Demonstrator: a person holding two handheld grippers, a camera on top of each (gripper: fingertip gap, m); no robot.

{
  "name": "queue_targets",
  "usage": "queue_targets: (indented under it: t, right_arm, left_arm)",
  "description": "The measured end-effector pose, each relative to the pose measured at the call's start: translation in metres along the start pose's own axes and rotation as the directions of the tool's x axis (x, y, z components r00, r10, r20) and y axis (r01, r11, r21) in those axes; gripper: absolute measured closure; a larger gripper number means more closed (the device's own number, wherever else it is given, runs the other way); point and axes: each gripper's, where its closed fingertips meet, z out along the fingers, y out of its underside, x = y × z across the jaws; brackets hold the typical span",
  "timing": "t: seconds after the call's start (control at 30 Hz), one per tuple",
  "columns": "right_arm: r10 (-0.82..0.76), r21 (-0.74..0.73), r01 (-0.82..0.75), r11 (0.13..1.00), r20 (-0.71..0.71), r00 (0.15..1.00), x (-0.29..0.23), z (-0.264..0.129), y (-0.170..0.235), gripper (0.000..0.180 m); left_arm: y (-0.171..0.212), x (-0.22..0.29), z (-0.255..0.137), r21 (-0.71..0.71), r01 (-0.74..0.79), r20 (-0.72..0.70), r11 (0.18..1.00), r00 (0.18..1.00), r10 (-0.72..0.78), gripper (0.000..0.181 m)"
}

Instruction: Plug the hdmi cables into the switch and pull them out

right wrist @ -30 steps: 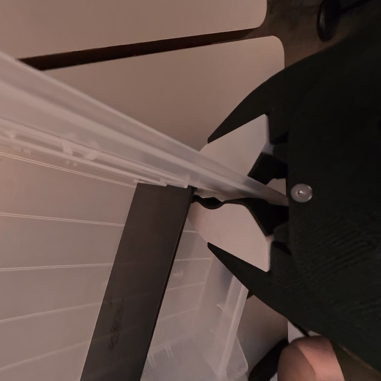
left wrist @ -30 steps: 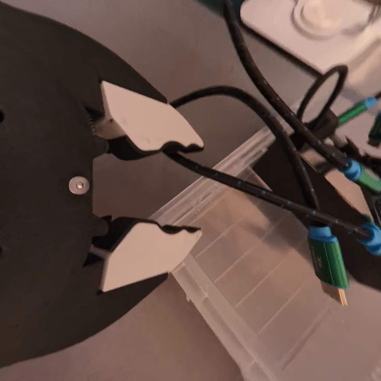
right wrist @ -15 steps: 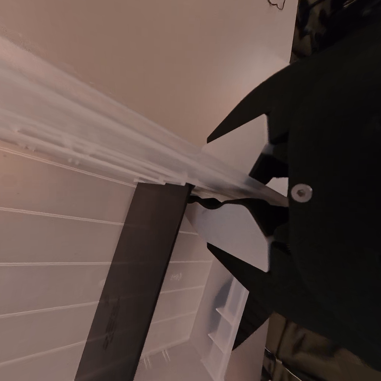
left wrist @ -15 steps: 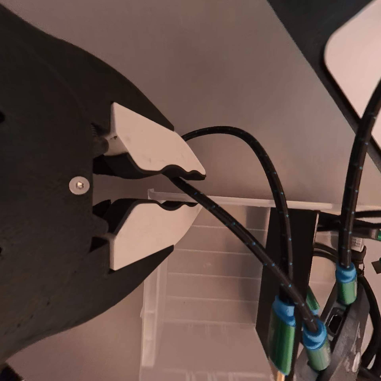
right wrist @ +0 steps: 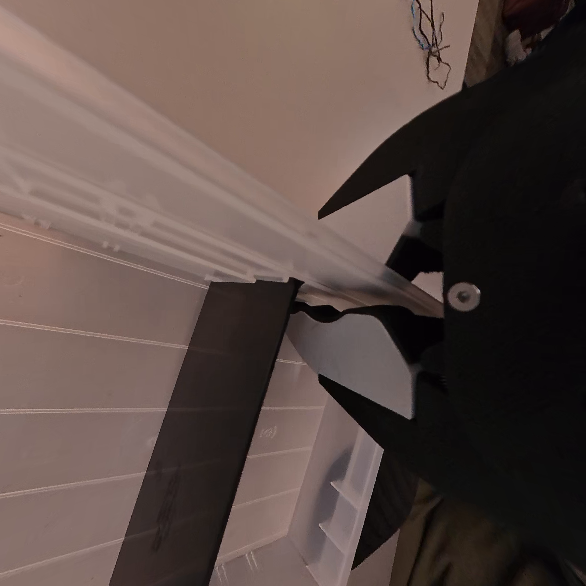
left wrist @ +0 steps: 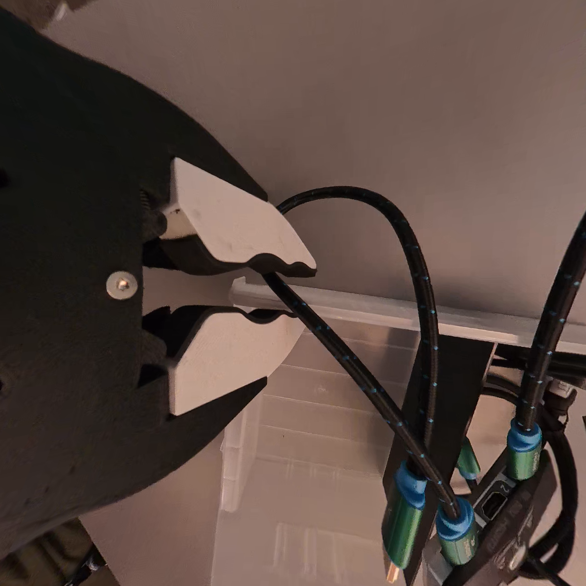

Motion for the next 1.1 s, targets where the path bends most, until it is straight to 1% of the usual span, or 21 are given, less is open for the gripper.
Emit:
queue_targets:
  t: [0.1,0.2,0.3,0.37,0.57,0.73,1.1]
  right_arm:
    - [-0.068,0.008,0.069,0.998,-0.038,0.997,0.004,-0.001,-0.006,0.170]
    - [-0.096,0.002,0.096,0.995,-0.061,0.993,0.005,-0.001,-0.010,0.168]
    - [-0.114,0.000,0.114,0.993,-0.057,0.992,0.001,-0.001,-0.012,0.168]
    - [-0.126,-0.001,0.126,0.992,-0.058,0.990,-0.002,-0.001,-0.013,0.168]
    - [-0.116,-0.005,0.116,0.993,-0.063,0.991,0.001,-0.001,-0.009,0.168]
    - [-0.070,-0.022,0.068,0.997,-0.098,0.993,0.016,-0.003,-0.004,0.167]
    - [-0.032,-0.020,0.030,0.999,-0.078,0.996,0.013,-0.003,-0.003,0.169]
  left_arm:
    - [0.015,-0.031,-0.017,0.039,0.091,0.035,0.995,0.995,-0.093,0.163]
    - [0.028,-0.055,-0.031,0.073,0.165,0.073,0.983,0.983,-0.171,0.163]
    - [0.034,-0.072,-0.040,0.120,0.255,0.067,0.959,0.962,-0.264,0.164]
    - [0.036,-0.079,-0.043,0.142,0.285,0.062,0.948,0.953,-0.296,0.164]
    - [0.038,-0.084,-0.046,0.142,0.253,0.106,0.957,0.957,-0.269,0.164]
    - [0.039,-0.083,-0.046,0.137,0.248,0.093,0.959,0.961,-0.262,0.164]
    - [0.052,-0.085,-0.054,0.118,0.271,0.093,0.955,0.955,-0.282,0.165]
